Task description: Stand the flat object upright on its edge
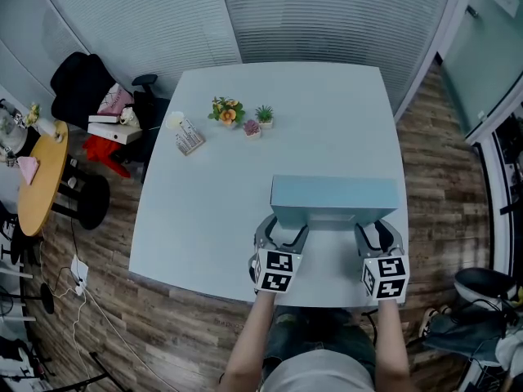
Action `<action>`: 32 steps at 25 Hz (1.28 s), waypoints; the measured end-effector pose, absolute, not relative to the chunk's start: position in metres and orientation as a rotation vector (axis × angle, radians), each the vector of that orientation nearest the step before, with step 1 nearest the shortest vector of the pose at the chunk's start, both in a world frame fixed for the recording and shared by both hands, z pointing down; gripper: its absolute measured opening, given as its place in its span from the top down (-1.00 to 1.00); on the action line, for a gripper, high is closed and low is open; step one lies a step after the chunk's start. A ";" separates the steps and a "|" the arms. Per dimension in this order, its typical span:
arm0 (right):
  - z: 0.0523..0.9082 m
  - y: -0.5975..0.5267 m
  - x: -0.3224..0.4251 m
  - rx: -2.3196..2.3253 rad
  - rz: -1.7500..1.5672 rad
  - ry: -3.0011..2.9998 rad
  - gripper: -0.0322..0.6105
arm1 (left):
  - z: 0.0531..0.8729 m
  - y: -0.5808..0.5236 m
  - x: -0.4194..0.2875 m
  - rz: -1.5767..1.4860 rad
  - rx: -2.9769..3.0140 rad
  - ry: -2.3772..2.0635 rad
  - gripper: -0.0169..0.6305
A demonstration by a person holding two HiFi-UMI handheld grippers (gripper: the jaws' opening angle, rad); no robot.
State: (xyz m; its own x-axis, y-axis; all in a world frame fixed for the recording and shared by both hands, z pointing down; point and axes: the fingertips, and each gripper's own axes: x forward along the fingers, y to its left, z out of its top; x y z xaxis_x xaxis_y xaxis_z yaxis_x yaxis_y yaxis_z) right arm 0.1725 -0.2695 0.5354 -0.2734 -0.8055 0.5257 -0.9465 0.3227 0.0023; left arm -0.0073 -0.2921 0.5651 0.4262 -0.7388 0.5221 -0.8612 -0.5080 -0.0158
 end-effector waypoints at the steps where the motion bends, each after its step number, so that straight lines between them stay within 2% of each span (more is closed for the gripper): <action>1: 0.536 -0.269 0.172 1.546 0.439 -2.159 0.22 | 0.565 -0.292 -0.007 0.694 2.429 -1.390 -0.07; 9: 0.535 -0.264 0.170 1.562 0.450 -2.161 0.12 | 0.558 -0.287 -0.013 0.631 2.435 -1.381 -0.07; 12: 0.531 -0.265 0.172 1.586 0.448 -2.160 -0.04 | 0.548 -0.285 -0.020 0.603 2.436 -1.402 -0.09; 17: 0.517 -0.269 0.174 1.626 0.421 -2.176 -0.16 | 0.521 -0.284 -0.029 0.489 2.437 -1.450 -0.09; 26: 0.463 -0.268 0.177 1.688 0.237 -2.262 -0.18 | 0.454 -0.282 -0.042 0.210 2.473 -1.486 -0.08; 32: 0.407 -0.262 0.191 1.831 0.120 -2.315 -0.07 | 0.407 -0.274 -0.057 0.067 2.493 -1.576 -0.03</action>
